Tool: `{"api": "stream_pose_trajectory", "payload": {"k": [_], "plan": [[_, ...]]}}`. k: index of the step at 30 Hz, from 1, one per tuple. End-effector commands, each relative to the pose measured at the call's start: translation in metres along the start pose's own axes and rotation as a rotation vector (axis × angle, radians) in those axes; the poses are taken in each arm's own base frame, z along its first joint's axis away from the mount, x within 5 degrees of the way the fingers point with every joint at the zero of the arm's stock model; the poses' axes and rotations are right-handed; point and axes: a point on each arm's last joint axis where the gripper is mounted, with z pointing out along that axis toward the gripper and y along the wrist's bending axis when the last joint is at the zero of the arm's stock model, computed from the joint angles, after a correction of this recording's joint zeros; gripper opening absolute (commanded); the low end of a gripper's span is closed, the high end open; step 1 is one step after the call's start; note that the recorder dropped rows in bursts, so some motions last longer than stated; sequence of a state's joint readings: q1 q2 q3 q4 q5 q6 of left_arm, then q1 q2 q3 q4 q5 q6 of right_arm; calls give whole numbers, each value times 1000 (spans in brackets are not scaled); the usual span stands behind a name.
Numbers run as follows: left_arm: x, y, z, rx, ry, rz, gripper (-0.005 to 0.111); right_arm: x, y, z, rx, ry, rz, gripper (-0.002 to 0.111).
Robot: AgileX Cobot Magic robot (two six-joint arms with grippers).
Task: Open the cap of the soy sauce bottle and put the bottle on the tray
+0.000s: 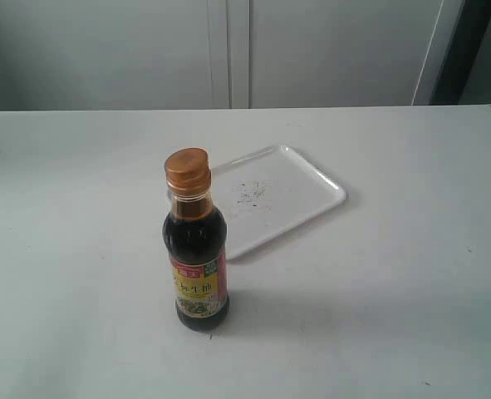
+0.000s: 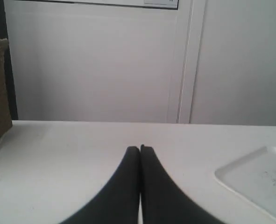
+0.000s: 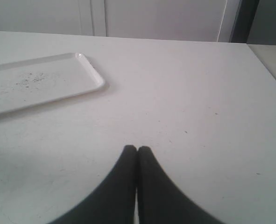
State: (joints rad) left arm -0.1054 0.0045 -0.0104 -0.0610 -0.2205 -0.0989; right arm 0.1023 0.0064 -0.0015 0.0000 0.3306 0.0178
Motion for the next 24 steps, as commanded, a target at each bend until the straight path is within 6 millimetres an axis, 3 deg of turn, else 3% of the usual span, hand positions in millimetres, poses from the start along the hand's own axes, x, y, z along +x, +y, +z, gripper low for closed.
{"api": "stream_pose_trajectory", "payload": {"k": [1, 11, 24], "plan": [[-29, -2, 1, 0, -84, -7, 0, -1, 0, 0, 4, -14, 6, 0], [-70, -7, 38, 14, -58, 63, 0, -1, 0, 0, 4, -14, 6, 0], [-83, -31, 110, 272, -11, 121, 0, -1, 0, 0, 4, -14, 6, 0]]}}
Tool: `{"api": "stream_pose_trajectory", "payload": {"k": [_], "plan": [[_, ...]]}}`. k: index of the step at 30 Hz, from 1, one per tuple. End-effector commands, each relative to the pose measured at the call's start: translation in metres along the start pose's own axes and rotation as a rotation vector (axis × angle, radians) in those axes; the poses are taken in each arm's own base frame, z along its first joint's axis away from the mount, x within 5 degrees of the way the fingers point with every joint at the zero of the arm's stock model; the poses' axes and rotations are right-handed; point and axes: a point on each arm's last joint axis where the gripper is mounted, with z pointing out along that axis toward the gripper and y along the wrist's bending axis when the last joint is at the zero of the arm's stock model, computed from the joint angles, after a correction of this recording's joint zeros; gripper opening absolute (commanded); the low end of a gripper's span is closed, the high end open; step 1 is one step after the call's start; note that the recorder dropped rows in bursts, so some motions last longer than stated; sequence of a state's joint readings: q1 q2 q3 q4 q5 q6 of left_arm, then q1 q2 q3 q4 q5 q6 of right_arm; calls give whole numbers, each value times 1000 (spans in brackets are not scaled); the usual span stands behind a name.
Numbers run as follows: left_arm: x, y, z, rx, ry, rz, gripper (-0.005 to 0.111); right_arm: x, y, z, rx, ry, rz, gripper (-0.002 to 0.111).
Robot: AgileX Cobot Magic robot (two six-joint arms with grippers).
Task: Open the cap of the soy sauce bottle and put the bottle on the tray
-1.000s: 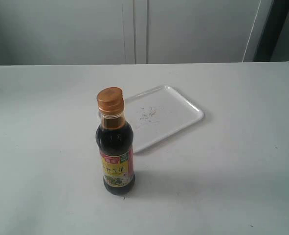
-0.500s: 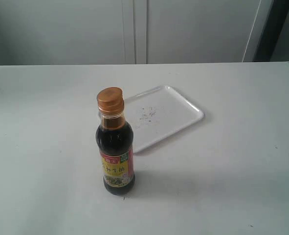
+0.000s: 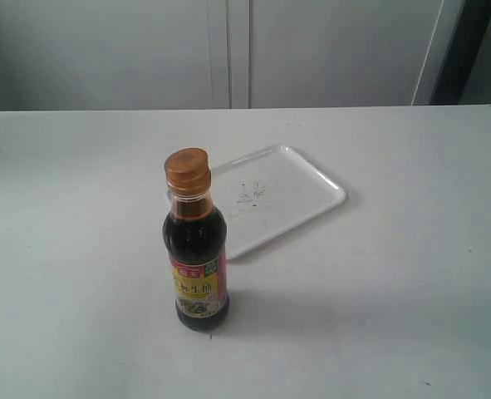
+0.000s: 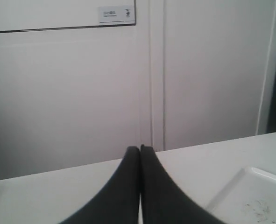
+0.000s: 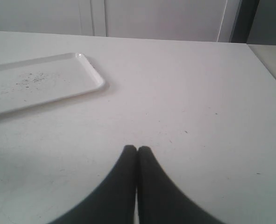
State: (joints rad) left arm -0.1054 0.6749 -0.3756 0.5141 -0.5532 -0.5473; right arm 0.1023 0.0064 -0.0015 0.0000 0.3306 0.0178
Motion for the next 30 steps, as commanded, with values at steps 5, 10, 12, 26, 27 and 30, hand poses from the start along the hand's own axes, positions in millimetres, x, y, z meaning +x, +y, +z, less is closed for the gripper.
{"api": "stream_pose_trajectory", "payload": {"k": [5, 10, 12, 26, 27, 30], "plan": [[-4, -18, 40, 276, -65, 16, 0, -1, 0, 0, 4, -14, 6, 0], [-2, -26, 52, 394, -69, -8, 0, -1, 0, 0, 4, -14, 6, 0], [-2, -32, 55, 478, -103, -28, 0, -1, 0, 0, 4, -14, 6, 0], [0, -54, 51, 724, -101, -18, 15, -1, 0, 0, 4, -14, 6, 0], [-2, -57, 51, 739, -108, -18, 22, -1, 0, 0, 4, -14, 6, 0], [-14, -66, 52, 789, -145, -15, 62, -1, 0, 0, 4, -14, 6, 0]]}}
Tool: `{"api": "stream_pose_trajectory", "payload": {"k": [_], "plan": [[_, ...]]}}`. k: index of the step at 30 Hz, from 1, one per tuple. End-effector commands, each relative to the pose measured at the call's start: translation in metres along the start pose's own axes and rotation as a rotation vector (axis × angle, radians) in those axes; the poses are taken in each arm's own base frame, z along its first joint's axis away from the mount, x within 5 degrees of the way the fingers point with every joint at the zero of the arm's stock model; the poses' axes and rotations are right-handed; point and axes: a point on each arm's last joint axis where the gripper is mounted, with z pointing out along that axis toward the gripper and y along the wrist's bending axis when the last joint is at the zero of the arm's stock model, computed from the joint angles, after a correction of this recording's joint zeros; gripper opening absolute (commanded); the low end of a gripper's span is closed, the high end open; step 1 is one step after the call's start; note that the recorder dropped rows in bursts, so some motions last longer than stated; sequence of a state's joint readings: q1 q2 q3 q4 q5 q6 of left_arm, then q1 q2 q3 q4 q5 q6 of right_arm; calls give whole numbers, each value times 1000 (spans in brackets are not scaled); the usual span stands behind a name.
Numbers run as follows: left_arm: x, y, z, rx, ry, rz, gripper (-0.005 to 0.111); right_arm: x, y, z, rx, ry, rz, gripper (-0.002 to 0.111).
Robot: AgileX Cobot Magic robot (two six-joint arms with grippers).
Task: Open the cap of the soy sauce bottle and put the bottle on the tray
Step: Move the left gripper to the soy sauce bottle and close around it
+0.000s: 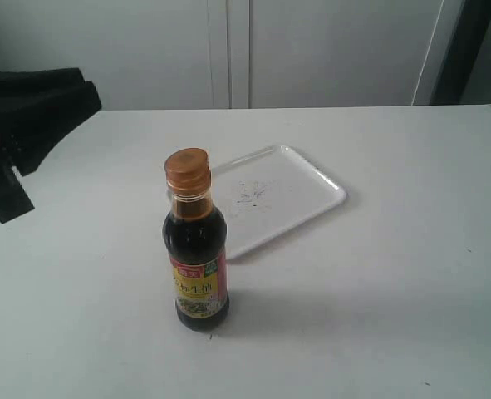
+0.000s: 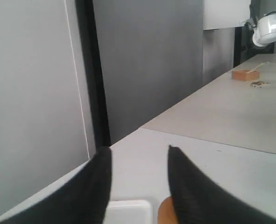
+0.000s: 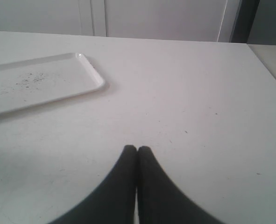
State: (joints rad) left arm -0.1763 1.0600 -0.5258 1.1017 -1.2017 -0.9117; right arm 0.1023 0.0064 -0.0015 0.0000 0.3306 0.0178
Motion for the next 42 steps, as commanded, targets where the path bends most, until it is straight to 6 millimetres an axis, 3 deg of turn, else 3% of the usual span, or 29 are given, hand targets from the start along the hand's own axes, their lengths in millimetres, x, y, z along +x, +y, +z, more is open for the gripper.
{"api": "stream_pose_trajectory", "payload": {"k": [1, 5, 7, 10, 18, 42], "plan": [[-12, -10, 9, 81, -44, 1, 77, -1, 0, 0, 4, -14, 6, 0], [-8, -18, 19, 101, -40, -56, 103, -1, 0, 0, 4, -14, 12, 0], [-4, -20, 29, 135, -30, -77, 105, -1, 0, 0, 3, -14, 25, 0], [5, -22, 47, 179, -6, -126, 105, -1, 0, 0, 3, -14, 25, 0], [25, -13, 67, 187, 43, -173, 105, -1, 0, 0, 3, -14, 25, 0], [90, -13, 78, 273, 219, -164, 105, -1, 0, 0, 3, -14, 25, 0]]}}
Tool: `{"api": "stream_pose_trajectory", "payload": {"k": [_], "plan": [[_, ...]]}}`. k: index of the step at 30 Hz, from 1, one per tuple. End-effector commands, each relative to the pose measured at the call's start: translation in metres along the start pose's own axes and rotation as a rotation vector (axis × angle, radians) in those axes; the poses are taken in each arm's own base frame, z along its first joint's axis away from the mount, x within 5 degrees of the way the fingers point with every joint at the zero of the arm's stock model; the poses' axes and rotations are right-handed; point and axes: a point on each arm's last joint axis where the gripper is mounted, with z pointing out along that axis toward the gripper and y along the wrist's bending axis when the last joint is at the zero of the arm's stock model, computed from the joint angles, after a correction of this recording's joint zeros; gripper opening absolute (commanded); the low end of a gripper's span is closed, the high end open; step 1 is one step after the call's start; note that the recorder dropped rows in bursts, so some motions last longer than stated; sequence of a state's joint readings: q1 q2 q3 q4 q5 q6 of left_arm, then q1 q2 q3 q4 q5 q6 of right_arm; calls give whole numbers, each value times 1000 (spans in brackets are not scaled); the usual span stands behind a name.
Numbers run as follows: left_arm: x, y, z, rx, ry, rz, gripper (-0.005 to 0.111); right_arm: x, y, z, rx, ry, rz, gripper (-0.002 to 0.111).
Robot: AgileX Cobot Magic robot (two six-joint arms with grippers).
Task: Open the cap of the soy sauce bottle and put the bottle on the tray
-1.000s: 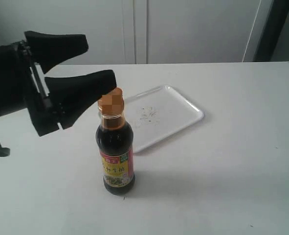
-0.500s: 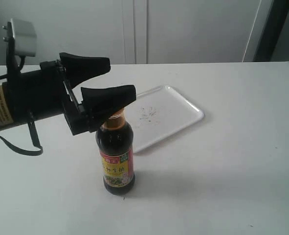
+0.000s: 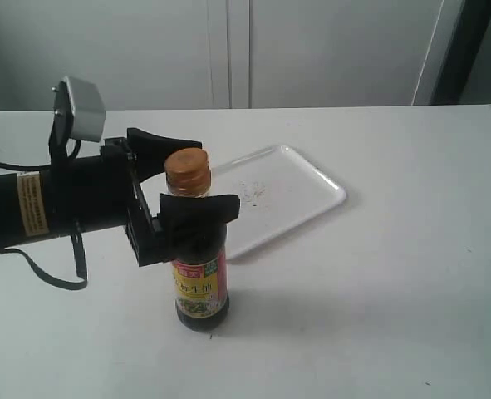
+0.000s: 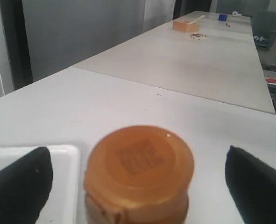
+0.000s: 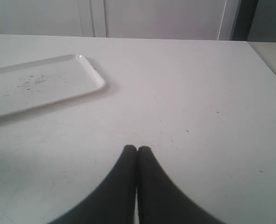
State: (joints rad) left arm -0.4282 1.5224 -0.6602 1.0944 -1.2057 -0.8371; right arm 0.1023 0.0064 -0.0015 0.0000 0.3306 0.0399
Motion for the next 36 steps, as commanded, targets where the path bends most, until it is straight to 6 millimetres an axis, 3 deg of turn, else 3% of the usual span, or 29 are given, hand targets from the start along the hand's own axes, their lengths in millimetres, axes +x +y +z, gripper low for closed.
{"api": "stream_pose_trajectory", "payload": {"k": [1, 15, 25, 31, 33, 36], "plan": [[11, -3, 0, 16, 20, 23, 105, -1, 0, 0, 3, -14, 3, 0], [56, 2, 1, -28, 113, 3, 105, -1, 0, 0, 3, -14, 3, 0], [75, 6, 5, -29, 160, 7, 105, -1, 0, 0, 3, -14, 3, 0], [76, 6, 5, -27, 163, 21, 105, -1, 0, 0, 3, -14, 3, 0], [76, 6, 5, -25, 164, 24, 102, -1, 0, 0, 3, -14, 3, 0], [76, 6, 5, -23, 165, 30, 88, -1, 0, 0, 3, -14, 3, 0]]}}
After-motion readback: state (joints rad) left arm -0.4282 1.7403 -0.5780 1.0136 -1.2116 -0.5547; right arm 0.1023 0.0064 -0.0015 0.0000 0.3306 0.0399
